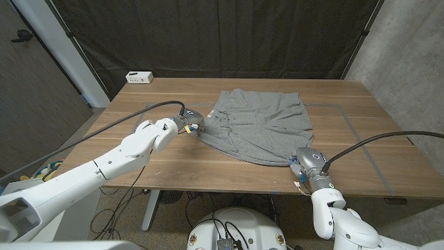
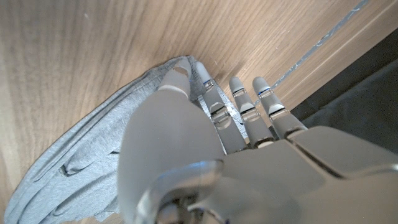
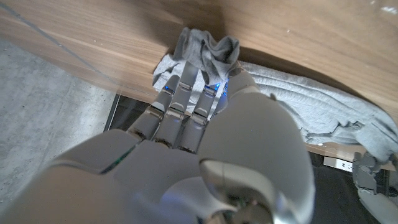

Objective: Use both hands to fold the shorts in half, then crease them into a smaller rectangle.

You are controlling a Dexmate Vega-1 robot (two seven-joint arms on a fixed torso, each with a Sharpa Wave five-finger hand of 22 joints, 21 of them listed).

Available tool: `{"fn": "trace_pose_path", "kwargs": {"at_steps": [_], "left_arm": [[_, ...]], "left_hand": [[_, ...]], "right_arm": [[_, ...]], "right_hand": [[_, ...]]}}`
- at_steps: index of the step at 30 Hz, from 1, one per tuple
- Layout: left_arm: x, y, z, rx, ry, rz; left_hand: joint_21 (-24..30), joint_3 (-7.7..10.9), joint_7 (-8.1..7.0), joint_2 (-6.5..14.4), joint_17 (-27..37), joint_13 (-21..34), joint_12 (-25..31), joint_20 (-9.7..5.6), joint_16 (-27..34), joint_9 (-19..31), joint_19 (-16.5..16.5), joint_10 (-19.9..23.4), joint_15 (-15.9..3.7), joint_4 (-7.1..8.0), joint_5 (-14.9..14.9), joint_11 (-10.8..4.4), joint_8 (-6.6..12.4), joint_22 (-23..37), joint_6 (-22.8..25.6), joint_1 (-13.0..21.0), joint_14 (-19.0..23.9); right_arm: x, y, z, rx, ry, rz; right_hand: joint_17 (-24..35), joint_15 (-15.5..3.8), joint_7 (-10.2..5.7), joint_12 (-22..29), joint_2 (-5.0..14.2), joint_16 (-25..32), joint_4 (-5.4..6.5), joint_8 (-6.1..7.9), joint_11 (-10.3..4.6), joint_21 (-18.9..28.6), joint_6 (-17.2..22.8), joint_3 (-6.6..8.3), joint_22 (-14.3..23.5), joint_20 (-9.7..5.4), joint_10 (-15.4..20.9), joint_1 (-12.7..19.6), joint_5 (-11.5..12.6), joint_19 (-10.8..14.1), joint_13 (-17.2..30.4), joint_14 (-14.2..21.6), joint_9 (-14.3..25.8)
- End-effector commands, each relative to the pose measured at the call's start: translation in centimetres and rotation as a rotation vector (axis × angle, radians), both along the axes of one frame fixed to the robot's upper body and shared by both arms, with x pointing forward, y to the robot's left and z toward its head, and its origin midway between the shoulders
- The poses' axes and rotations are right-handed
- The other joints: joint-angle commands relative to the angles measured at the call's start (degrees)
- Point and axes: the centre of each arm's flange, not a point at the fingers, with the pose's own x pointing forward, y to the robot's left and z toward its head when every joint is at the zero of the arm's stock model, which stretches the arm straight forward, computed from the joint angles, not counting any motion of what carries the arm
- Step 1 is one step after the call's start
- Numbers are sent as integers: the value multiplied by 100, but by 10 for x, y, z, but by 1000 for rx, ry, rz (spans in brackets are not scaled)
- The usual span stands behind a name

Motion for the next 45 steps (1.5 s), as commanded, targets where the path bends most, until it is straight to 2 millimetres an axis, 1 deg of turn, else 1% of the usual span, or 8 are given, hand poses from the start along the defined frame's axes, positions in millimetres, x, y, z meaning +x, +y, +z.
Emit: {"fn": "trace_pose_path", "kwargs": {"at_steps": [1, 7, 11, 12, 14, 22, 30, 45], "left_arm": [[-21, -10, 14, -51, 81, -38], [-33, -15, 23, -39, 64, -44], [-48, -14, 30, -30, 24, -33], [-48, -14, 30, -30, 24, -32], [-59, -12, 35, -36, 6, -27], [-84, -4, 44, -75, 11, -22], [-105, 2, 46, -84, -8, -8], [-140, 18, 47, -160, -22, -37]], "left_hand": [[70, 80, 470, 44, 13, 468, 106, -110, 0, 21, 40, 277, -1005, -72, -86, -96, -3, 7, 451, 188, 93], [62, 76, 502, 35, 9, 510, 96, -47, -10, 20, -5, 247, -961, -69, -164, -56, -54, 7, 397, 180, 96], [57, 46, 454, 12, 10, 547, 57, 1, -27, 24, -37, 154, -954, -36, -201, -78, -71, 9, 402, 134, 67], [57, 38, 418, 8, 13, 558, 54, 2, -27, 27, -42, 146, -956, -26, -204, -75, -69, 10, 416, 124, 67], [59, 29, 413, 8, 21, 579, 53, -4, -18, 33, -45, 144, -965, -11, -203, -128, -63, 10, 441, 113, 86], [46, 25, 422, 12, 44, 635, 77, -9, 9, 46, -92, 165, -989, -4, -186, -96, -52, 8, 480, 132, 164], [43, 20, 402, 6, 52, 669, 83, 2, 6, 67, -110, 152, -990, -4, -173, -121, -46, 7, 479, 146, 179], [50, 26, 454, 27, 61, 730, 112, -1, -1, 85, -112, 171, -991, 0, -157, -93, -55, 8, 456, 178, 196]], "right_arm": [[-6, -14, 9, 8, -65, -48], [-11, -20, 9, 18, -90, -58], [-13, -21, 11, 25, -107, -49], [-13, -21, 11, 25, -108, -48], [-14, -22, 11, 19, -111, -44], [-17, -23, 15, 17, -161, -40], [-19, -22, 20, 8, -200, -34], [-20, -17, 38, -40, -260, -11]], "right_hand": [[39, -872, 5, 55, 24, -29, 30, 22, -20, 24, 49, 0, 18, -263, 28, 19, 2, -32, 36, 73, 44], [68, -874, 10, 83, 30, -29, 46, 28, -14, 35, 59, -7, 24, -269, 28, 23, 0, -44, 65, 93, 73], [89, -876, 6, 104, 30, -42, 53, 32, -22, 45, 67, -12, 27, -271, 23, 32, -1, -51, 90, 91, 96], [94, -877, 5, 109, 30, -40, 54, 33, -15, 46, 69, -13, 27, -269, 27, 34, -1, -54, 94, 94, 100], [103, -878, 6, 119, 32, -47, 60, 34, -21, 52, 71, -14, 28, -268, 24, 37, -1, -55, 106, 97, 111], [145, -879, 10, 155, 34, -60, 76, 36, -37, 69, 69, -24, 32, -267, 13, 50, -4, -72, 151, 110, 151], [184, -876, 11, 192, 32, -76, 91, 38, -22, 87, 72, -33, 35, -271, 7, 61, -8, -85, 194, 117, 187], [239, -873, 11, 239, 30, -99, 113, 40, -46, 114, 72, -47, 39, -270, -4, 75, -11, -101, 254, 130, 234]]}}
